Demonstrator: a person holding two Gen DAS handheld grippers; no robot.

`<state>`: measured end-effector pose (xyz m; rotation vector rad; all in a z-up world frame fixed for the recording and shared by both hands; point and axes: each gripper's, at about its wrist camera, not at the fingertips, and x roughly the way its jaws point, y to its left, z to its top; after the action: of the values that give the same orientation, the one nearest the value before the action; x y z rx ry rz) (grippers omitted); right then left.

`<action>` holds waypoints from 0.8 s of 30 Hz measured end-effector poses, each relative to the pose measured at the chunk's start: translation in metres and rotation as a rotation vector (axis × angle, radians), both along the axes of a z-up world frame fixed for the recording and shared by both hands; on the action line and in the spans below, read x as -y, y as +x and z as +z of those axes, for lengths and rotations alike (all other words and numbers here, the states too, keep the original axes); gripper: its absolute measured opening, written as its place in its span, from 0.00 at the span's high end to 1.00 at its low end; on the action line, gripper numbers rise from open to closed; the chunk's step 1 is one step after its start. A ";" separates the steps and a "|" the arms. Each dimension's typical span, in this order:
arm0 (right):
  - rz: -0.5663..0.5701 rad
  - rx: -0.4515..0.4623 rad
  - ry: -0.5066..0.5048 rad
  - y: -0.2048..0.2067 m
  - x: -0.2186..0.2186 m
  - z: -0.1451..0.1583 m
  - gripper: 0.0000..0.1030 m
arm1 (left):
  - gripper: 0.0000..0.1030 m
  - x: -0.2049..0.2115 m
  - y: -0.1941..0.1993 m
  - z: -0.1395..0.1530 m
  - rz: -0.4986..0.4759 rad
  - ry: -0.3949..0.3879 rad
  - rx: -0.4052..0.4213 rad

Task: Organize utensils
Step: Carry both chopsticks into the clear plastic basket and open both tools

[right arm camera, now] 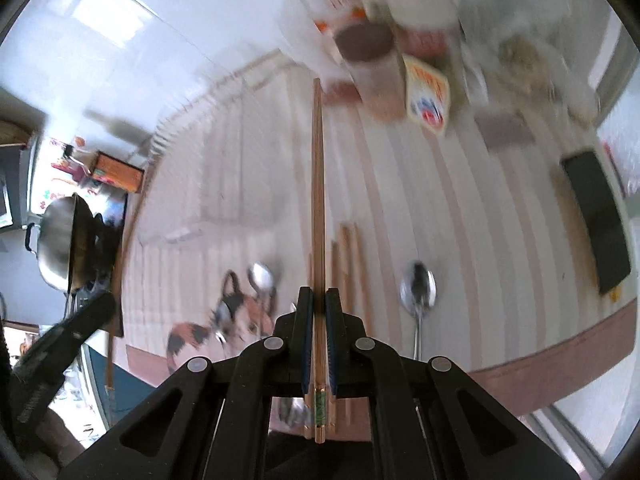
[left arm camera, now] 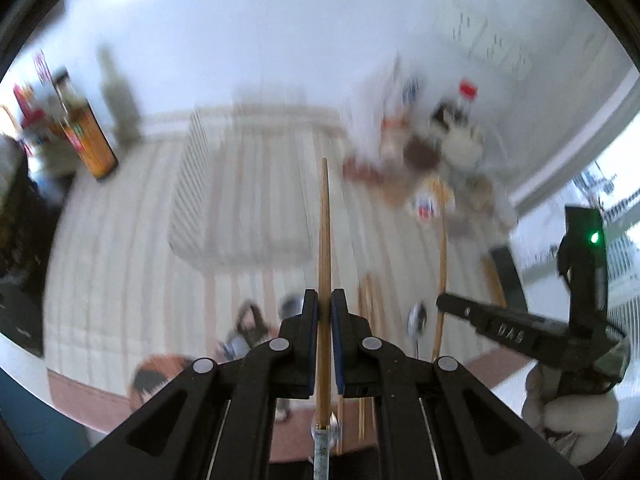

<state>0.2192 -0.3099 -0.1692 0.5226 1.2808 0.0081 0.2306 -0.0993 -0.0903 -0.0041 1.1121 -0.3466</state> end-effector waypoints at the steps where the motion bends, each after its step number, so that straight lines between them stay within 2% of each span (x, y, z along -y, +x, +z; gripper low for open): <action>1: -0.001 0.010 -0.008 0.006 -0.002 0.006 0.94 | 0.96 0.001 0.004 0.008 0.009 0.018 0.034; 5: 0.003 0.041 -0.038 0.035 -0.013 0.023 0.94 | 0.96 -0.007 0.034 0.025 0.067 0.055 0.106; 11: 0.039 0.093 -0.048 0.091 -0.039 0.038 0.94 | 0.96 -0.025 0.088 0.027 0.151 0.098 0.133; 16: 0.067 0.098 0.005 0.147 -0.059 0.035 0.94 | 0.96 -0.044 0.143 0.015 0.206 0.020 0.045; 19: 0.078 0.076 0.047 0.177 -0.067 0.023 0.94 | 0.96 -0.054 0.174 -0.001 0.233 -0.055 -0.024; 24: 0.089 0.019 0.076 0.210 -0.080 -0.004 0.94 | 0.96 -0.051 0.203 -0.028 0.239 -0.111 -0.111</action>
<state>0.4294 -0.2302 -0.1737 0.5292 1.2875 0.1363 0.4332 -0.0481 -0.1183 -0.2548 1.1867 -0.1946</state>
